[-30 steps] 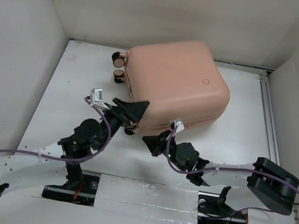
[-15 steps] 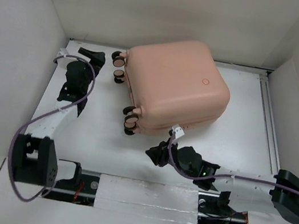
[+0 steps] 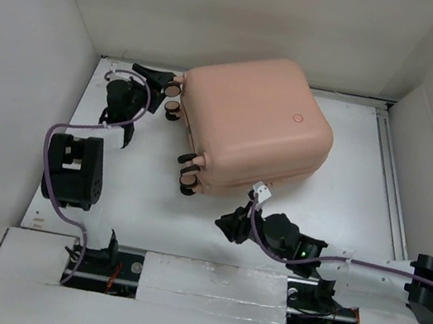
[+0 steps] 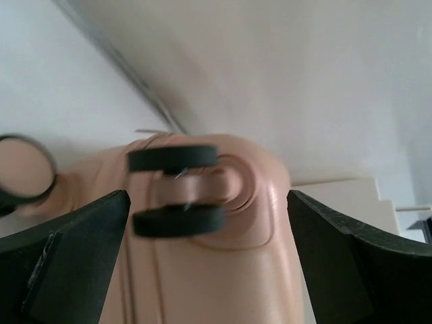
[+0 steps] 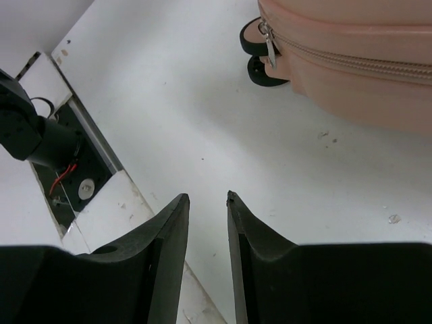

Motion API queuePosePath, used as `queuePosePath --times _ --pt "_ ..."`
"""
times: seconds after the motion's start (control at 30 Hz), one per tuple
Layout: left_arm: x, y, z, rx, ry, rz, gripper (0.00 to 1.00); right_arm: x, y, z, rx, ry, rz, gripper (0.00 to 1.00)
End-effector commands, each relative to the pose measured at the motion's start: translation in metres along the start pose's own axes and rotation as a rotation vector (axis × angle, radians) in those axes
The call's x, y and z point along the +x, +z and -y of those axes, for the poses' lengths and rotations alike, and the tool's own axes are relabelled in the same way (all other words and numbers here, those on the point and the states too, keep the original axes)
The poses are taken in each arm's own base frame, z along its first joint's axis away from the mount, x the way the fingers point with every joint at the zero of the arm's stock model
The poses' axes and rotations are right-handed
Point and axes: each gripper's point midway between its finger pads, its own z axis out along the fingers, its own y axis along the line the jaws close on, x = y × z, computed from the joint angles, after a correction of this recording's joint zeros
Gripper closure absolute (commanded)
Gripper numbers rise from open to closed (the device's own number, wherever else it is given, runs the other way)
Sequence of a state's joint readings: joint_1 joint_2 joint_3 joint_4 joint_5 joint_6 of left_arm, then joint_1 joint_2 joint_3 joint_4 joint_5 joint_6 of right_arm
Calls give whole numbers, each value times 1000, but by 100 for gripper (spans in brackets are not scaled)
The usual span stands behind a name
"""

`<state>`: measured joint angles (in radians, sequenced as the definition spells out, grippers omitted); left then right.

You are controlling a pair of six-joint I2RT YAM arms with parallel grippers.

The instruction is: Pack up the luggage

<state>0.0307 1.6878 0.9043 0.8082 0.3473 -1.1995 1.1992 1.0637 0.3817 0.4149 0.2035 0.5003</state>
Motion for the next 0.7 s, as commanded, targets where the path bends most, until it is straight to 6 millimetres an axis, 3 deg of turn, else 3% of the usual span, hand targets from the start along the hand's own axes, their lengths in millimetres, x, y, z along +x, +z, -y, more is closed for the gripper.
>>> queuePosePath --times 0.0,0.23,0.3,0.47,0.53,0.67 --pt "-14 12 56 178 40 -1 0 -1 0 -11 -52 -10 6 65" --pt "-15 42 53 161 12 -29 3 4 0 -15 -70 6 -3 65" --pt "-11 50 40 113 -5 -38 3 0 -1 -16 -76 8 6 65" --pt "-13 59 51 132 10 -32 13 2 -3 -15 -70 6 -3 65" --pt "-9 62 52 136 11 -40 23 -5 -4 -18 -79 9 11 65" --pt "-9 67 45 120 -18 -37 60 -12 -10 -13 -48 11 32 65"
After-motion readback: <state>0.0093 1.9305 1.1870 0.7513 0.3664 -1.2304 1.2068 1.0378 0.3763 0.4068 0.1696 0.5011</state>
